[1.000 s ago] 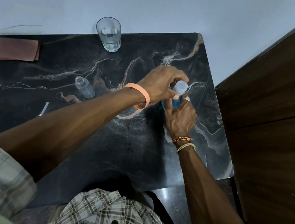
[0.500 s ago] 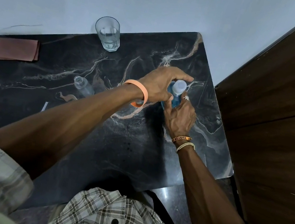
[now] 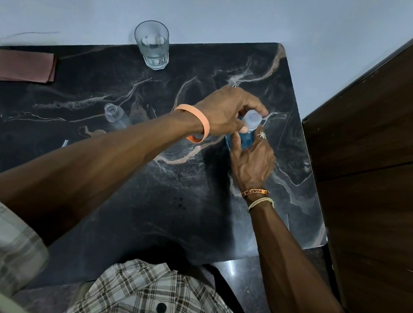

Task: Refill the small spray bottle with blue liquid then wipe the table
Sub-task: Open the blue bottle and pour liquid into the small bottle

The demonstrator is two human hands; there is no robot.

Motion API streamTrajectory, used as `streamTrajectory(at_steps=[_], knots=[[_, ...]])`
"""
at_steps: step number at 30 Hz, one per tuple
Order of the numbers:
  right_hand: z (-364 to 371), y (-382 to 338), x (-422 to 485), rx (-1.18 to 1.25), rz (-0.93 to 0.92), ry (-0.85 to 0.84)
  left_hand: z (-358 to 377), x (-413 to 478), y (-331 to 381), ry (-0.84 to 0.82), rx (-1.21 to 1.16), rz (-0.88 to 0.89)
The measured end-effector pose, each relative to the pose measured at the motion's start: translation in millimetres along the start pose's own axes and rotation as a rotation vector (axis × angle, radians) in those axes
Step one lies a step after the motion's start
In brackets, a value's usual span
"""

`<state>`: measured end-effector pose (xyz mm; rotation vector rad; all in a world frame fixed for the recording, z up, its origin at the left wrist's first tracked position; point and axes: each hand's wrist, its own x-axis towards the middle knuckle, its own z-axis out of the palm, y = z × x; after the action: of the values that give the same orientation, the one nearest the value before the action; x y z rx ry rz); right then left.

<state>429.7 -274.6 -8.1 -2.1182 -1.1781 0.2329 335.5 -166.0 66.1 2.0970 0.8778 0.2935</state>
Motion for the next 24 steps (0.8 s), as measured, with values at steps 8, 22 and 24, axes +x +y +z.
streamTrajectory(at_steps=[8, 22, 24], knots=[[1.2, 2.1, 1.5, 0.0, 0.004, -0.011, -4.6, -2.8, 1.3, 0.039, -0.033, -0.044], [2.3, 3.5, 1.2, 0.0, -0.002, 0.015, -1.4, 1.8, 1.3, -0.02, 0.115, 0.068], [2.7, 3.6, 1.2, -0.014, 0.004, 0.02, -1.6, 1.2, 0.7, -0.034, 0.124, 0.089]])
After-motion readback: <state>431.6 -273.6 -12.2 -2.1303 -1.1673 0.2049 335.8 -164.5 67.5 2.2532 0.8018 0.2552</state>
